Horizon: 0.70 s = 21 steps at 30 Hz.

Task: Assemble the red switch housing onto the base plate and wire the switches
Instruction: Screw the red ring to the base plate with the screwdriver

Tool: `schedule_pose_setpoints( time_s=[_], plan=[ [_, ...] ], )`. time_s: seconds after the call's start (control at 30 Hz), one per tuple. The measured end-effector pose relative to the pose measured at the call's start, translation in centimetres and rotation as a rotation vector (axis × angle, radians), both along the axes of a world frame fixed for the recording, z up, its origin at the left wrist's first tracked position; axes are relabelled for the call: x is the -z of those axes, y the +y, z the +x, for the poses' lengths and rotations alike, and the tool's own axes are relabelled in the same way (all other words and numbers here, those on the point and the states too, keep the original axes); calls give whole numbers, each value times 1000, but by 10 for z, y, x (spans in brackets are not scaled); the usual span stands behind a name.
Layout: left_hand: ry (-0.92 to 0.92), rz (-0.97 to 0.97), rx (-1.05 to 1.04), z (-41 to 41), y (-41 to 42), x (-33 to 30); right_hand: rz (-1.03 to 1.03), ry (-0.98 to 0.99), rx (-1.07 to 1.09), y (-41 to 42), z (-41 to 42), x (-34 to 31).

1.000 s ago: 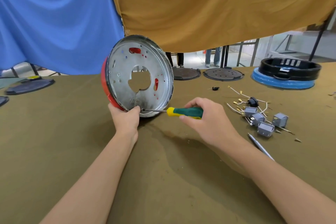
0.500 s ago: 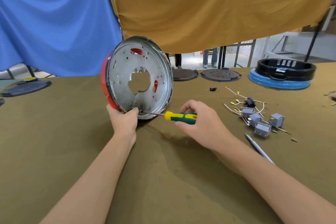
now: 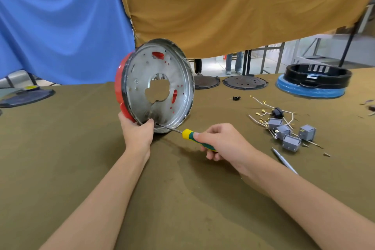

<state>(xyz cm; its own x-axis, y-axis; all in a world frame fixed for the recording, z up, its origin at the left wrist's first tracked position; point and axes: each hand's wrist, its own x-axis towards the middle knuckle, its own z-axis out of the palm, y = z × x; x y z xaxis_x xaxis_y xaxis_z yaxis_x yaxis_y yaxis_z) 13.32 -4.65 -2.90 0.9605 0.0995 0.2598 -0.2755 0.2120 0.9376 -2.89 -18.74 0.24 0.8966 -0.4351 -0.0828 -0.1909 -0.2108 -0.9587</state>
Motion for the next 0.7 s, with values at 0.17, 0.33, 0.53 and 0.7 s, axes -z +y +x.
schedule_pose_setpoints(
  time_s=[0.17,0.33,0.53,0.7],
  plan=[
    [104,-133,32,5,2,1,-710,-235,-12,5,-2,-3],
    [17,-26,18,2,0,2,-567,-237,42,5,-2,0],
    [-48,25,35,1,1,3,265,-45,78,2,3,0],
    [-34,-19,37,3,0,2,323,-24,38,3,3,-1]
  ],
)
